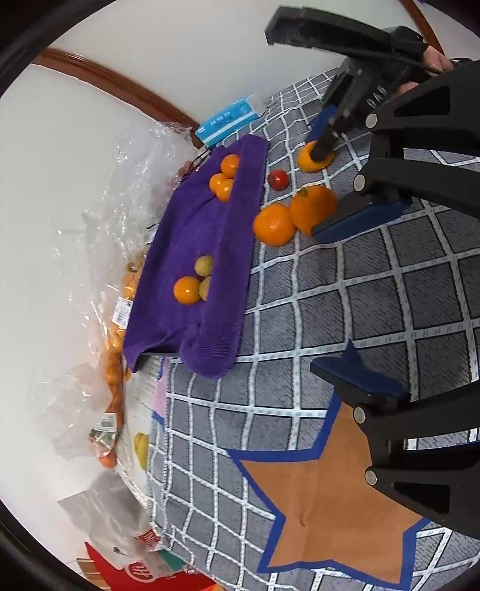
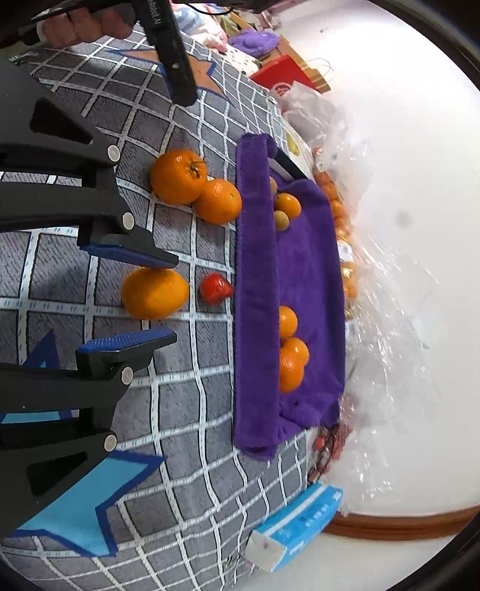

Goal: Organize fruits
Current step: 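Close right tool on yellow oval orange while left tool approaches large leafy orange, then grasp large leafy orange with left tool while right tool lifts yellow oval orange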

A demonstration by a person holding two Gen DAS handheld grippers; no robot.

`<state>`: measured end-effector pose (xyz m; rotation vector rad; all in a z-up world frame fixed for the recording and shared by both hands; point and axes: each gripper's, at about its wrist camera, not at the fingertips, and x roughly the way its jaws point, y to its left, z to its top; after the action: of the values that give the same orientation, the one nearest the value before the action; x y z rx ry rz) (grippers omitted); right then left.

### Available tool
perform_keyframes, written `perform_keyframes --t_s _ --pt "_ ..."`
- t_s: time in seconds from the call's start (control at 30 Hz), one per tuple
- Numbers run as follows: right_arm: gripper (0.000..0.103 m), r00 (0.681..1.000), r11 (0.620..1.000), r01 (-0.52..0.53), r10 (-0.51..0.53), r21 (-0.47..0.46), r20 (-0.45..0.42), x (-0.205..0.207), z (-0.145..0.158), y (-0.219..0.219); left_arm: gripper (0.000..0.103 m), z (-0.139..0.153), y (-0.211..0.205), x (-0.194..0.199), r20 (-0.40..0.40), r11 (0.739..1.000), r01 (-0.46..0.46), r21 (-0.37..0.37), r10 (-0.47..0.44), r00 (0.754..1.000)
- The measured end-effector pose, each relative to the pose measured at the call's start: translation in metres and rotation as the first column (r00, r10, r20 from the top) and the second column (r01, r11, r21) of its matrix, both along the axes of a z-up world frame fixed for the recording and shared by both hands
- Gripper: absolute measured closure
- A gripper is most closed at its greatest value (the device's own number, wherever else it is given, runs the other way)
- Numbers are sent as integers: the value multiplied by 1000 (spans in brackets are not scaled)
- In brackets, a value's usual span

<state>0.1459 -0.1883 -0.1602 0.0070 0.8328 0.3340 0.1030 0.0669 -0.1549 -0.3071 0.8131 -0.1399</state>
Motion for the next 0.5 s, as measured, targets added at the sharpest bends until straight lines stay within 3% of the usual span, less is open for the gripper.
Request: perform_keyframes --t_s 0.1,0.2,0.27,0.37,0.5 --pt "71 999 999 -21 19 -44 -43 6 -7 10 41 0 -5 3 -11 1000 13 7 -13 1000" --pt "71 1000 1000 -2 2 -4 7 -1 0 1 41 -1 -21 6 -11 998 46 41 -45 999" --pt "71 998 998 48 -49 32 39 -6 4 -14 41 0 -35 8 -12 994 77 73 -76 997" --pt "71 991 992 129 -129 12 45 -4 4 -34 41 0 -60 12 1 986 122 117 -123 992" --pt "71 985 984 168 -170 60 28 -3 2 -56 41 -6 -84 26 -22 979 148 140 -147 989"
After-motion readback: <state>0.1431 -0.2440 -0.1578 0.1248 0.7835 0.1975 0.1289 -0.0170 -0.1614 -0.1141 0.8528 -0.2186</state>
